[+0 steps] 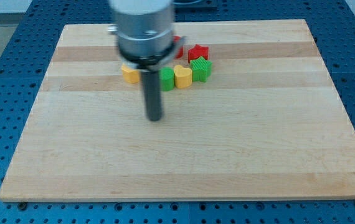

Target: Push the hexagon towards the bottom side of the board

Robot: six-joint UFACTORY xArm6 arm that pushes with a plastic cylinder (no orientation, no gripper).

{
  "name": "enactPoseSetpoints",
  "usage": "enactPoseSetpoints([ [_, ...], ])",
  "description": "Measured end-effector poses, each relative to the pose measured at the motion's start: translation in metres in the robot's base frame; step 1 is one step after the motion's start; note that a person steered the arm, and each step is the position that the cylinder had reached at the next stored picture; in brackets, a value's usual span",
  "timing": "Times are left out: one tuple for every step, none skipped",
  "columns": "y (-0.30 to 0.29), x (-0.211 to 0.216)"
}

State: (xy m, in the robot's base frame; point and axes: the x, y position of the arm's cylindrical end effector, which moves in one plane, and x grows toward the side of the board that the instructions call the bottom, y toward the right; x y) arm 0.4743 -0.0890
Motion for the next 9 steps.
enactPoseSetpoints([
  [-0.095, -0.006],
  [-0.159, -0.048],
  [-0.163, -0.098],
  [-0.136, -0.148],
  [-0.08, -0.167],
  [-0.035, -0.141],
  [-0.025, -0.09],
  [-0.02, -0.07],
  [-0.017, -0.071],
])
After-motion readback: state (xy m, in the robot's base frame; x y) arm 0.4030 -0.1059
